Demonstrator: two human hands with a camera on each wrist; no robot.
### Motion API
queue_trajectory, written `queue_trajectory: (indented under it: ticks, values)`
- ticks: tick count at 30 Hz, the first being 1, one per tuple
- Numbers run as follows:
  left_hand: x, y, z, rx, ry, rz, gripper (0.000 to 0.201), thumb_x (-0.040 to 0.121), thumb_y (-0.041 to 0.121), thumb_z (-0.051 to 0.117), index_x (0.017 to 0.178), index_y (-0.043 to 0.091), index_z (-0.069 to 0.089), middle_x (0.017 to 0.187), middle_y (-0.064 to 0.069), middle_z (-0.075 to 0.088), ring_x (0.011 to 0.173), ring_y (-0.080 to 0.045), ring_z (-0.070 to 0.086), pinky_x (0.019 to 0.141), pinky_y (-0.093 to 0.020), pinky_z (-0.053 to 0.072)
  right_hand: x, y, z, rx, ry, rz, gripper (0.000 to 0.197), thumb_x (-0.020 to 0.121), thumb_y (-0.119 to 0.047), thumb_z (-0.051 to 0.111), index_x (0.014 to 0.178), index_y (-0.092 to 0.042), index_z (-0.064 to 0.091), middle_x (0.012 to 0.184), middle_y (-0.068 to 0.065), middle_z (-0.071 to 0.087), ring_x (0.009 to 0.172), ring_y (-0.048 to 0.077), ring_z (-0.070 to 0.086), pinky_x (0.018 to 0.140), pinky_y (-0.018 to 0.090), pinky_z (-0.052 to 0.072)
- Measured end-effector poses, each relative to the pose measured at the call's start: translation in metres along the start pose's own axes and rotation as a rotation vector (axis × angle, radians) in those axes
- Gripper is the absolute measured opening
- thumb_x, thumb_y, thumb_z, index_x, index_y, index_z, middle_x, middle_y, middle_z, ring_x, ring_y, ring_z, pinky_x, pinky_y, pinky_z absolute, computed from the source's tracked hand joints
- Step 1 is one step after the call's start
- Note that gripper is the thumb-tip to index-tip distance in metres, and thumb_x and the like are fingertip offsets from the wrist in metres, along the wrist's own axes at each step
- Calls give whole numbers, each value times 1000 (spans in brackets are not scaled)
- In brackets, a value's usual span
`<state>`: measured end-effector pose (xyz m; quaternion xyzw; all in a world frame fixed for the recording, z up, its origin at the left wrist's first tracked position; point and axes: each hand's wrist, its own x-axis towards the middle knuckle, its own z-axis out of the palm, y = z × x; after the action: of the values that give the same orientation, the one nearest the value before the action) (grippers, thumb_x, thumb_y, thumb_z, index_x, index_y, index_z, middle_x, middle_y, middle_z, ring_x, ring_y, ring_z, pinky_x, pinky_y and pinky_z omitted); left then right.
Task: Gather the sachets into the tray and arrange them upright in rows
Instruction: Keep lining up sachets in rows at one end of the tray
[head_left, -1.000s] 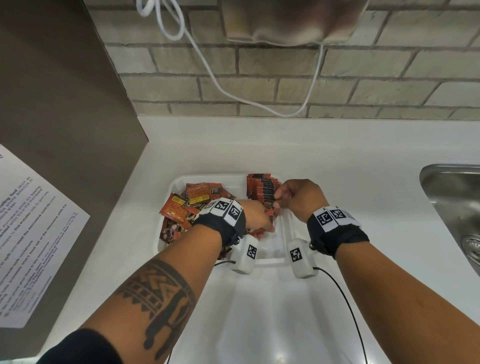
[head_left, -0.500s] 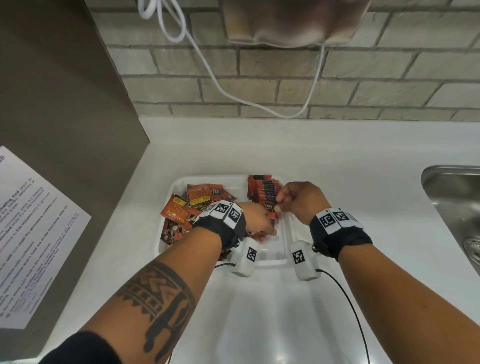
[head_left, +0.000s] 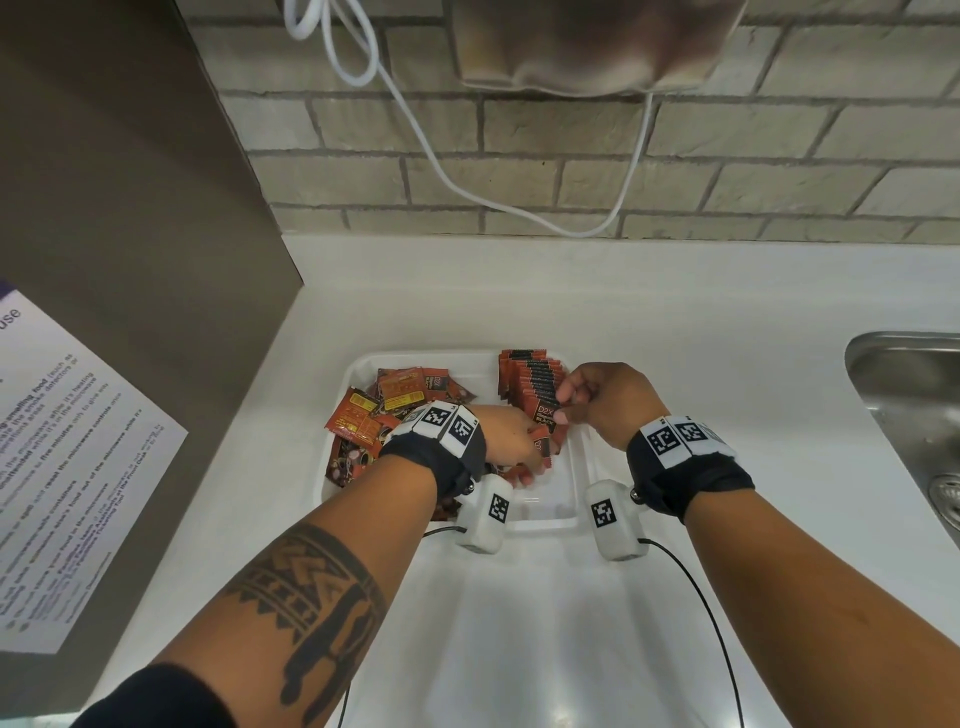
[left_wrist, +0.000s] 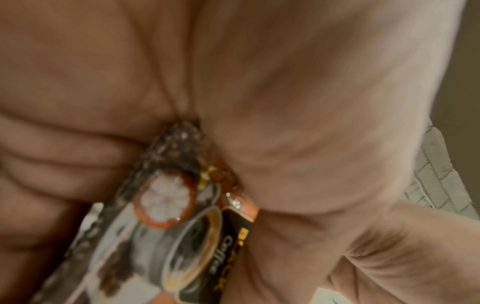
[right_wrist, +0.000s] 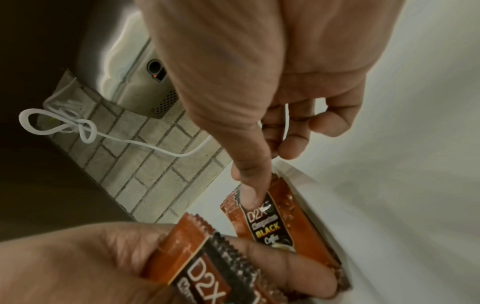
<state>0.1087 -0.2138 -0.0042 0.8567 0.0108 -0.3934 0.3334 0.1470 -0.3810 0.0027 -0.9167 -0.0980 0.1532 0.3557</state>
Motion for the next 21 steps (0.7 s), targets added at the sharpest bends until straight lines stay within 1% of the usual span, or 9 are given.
queue_trajectory:
  ticks: [2, 3, 5, 6, 9, 11, 14, 17, 21]
  values:
    - [0, 0, 1, -27, 1, -5, 29, 92, 15, 67, 118, 2, 67, 91, -10, 74, 62, -16, 63, 62, -26, 53, 0, -1, 1, -23, -2, 1, 20, 76, -13, 82, 81, -24, 66, 75, -8, 59, 71, 11, 54, 66, 22, 42]
    - [1, 0, 1, -30, 4, -5, 30, 92, 15, 67, 119, 2, 66, 89, -9, 74, 61, -16, 63, 62, -26, 53, 0, -1, 1, -29, -1, 2, 20, 77, -12, 81, 80, -25, 66, 75, -8, 59, 71, 10, 54, 65, 21, 41]
    - [2, 1, 0, -16, 21, -9, 30, 92, 19, 67, 119, 4, 67, 89, -9, 75, 63, -16, 63, 68, -30, 55, 1, -2, 2, -24, 6, 8, 19, 78, -10, 79, 80, -24, 66, 75, -9, 59, 71, 10, 54, 65, 20, 41]
    - [2, 2, 0, -19, 35, -12, 30, 92, 19, 68, 118, 4, 68, 89, -8, 75, 62, -16, 63, 68, -29, 55, 1, -2, 2, -16, 9, 11, 17, 79, -9, 78, 81, -22, 67, 75, -8, 60, 72, 11, 55, 66, 21, 41]
    - [1, 4, -1, -29, 56, -2, 26, 94, 18, 67, 114, 2, 68, 85, -7, 72, 54, -12, 61, 56, -23, 54, 1, -5, 1, -2, 12, 11, 14, 80, -9, 77, 85, -19, 68, 76, -8, 61, 71, 9, 55, 65, 18, 41]
    - [1, 5, 0, -21, 58, 8, 27, 94, 18, 66, 116, 2, 67, 85, -7, 72, 55, -12, 61, 56, -22, 54, 0, -5, 1, -7, 16, 2, 15, 81, -8, 77, 84, -20, 67, 75, -9, 60, 69, 6, 54, 62, 16, 39]
    - [2, 4, 2, -36, 56, 7, 30, 95, 17, 65, 123, 5, 65, 80, -5, 70, 52, -10, 60, 52, -20, 53, 0, -4, 2, -1, 16, -2, 17, 80, -9, 77, 81, -22, 66, 75, -9, 61, 71, 8, 55, 65, 17, 40]
    - [3, 3, 4, -52, 44, -3, 34, 95, 17, 66, 126, 6, 63, 76, -3, 68, 48, -8, 59, 53, -20, 53, -2, -3, 2, -21, 21, -9, 17, 79, -10, 78, 81, -23, 67, 74, -10, 59, 70, 7, 54, 64, 15, 40]
    - [2, 2, 5, -61, 39, 1, 33, 95, 18, 66, 126, 5, 62, 75, -3, 68, 52, -10, 59, 56, -21, 53, -3, -3, 2, -40, 19, -15, 17, 79, -12, 79, 81, -23, 67, 75, -10, 58, 70, 7, 54, 63, 16, 39]
